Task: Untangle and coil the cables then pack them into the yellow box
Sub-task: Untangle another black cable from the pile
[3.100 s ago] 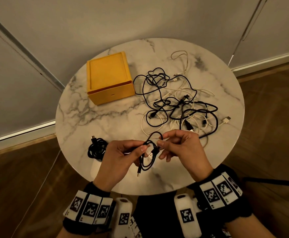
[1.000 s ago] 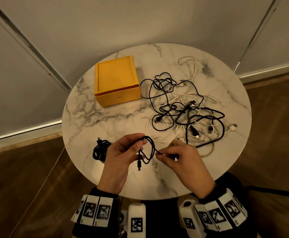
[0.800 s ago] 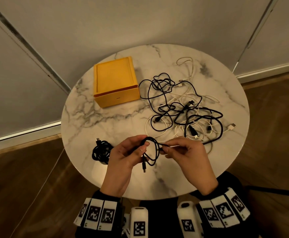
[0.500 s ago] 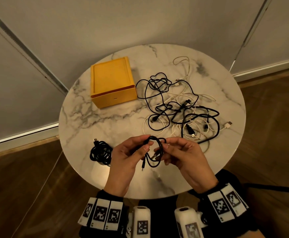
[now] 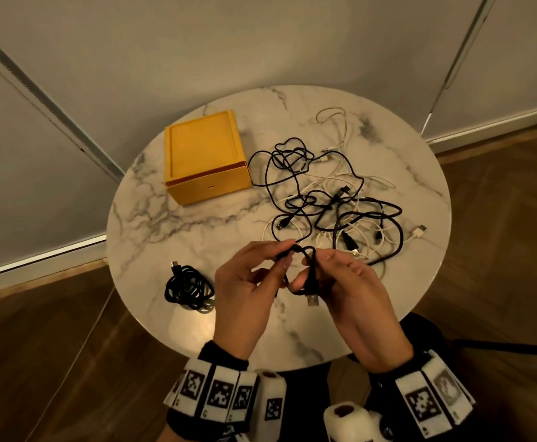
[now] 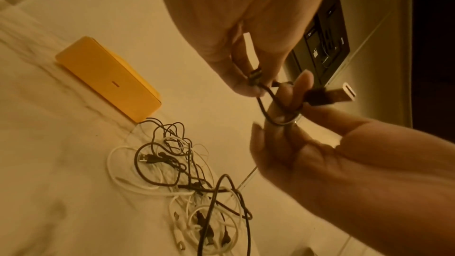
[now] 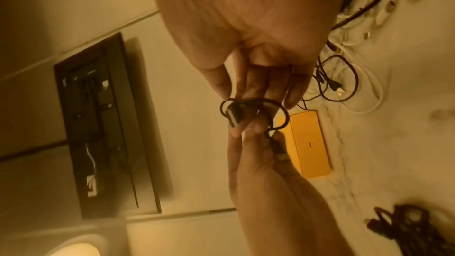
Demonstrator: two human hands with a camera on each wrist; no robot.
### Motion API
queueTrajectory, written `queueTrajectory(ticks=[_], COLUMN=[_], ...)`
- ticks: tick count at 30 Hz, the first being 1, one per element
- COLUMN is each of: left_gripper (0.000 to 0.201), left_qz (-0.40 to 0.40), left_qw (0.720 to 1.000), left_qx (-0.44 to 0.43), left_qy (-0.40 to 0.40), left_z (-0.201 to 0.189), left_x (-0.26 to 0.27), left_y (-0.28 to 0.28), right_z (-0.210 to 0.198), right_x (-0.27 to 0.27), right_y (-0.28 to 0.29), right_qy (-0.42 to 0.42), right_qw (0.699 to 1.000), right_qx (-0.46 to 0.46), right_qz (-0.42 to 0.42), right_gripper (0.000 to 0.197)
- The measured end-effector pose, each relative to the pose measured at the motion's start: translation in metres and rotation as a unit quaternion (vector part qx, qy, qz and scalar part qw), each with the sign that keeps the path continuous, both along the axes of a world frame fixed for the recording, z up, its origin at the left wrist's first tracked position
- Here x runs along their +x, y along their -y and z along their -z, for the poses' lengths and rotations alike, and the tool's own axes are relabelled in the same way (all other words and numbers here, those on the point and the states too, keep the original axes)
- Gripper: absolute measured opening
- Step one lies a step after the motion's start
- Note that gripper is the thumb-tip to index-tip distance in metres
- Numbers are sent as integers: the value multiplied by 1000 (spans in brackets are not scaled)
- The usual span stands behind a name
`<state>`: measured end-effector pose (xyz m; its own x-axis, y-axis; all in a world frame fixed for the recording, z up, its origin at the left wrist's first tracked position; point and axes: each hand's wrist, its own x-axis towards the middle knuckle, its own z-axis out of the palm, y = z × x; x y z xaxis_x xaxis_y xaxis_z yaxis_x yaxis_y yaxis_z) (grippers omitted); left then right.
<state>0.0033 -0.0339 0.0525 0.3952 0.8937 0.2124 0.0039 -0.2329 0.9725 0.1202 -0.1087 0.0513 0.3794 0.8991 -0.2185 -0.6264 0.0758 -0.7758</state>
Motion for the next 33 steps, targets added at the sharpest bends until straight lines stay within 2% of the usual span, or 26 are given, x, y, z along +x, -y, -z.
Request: queueTrajectory(ticks=[3, 7, 12, 15, 18, 23, 26, 30, 33], left_gripper=[27, 22, 21, 22, 20, 19, 9, 8, 13], left_qz=[-8, -15, -51, -58, -40, 60, 83, 72, 36], left_qw=[1000, 998, 991, 988, 985, 976, 966, 952, 953], left_qx=[9, 46, 59, 80, 68, -93, -110, -161, -173], left_qy=[2, -35, -105, -118, -153, -186, -220, -251, -247], left_z=[-4, -6, -3, -1, 0, 17, 30, 50, 57], left_x=[4, 9, 12, 8, 0, -27, -51, -80, -97], left_y=[-9, -12, -19, -27, -29, -29, -26, -23, -21], right_z=[3, 6, 10, 9, 12, 29, 49, 74, 92], right_x=[-2, -6, -7, -4, 3, 5, 1, -11, -23], right_y=[2, -4, -5, -3, -1, -1, -3, -7, -9], right_qy=[107, 219, 362, 297, 227, 246, 257, 312, 307], right_qw=[994, 976, 930, 953, 968, 954, 935, 900, 895], right_qx=[10, -5, -41, -22, -14, -61, -110, -138, -151], right_qz=[-17, 4, -43, -60, -102, -162, -216, -272, -287], right_gripper=[14, 23, 29, 16, 25, 27, 25, 21, 23])
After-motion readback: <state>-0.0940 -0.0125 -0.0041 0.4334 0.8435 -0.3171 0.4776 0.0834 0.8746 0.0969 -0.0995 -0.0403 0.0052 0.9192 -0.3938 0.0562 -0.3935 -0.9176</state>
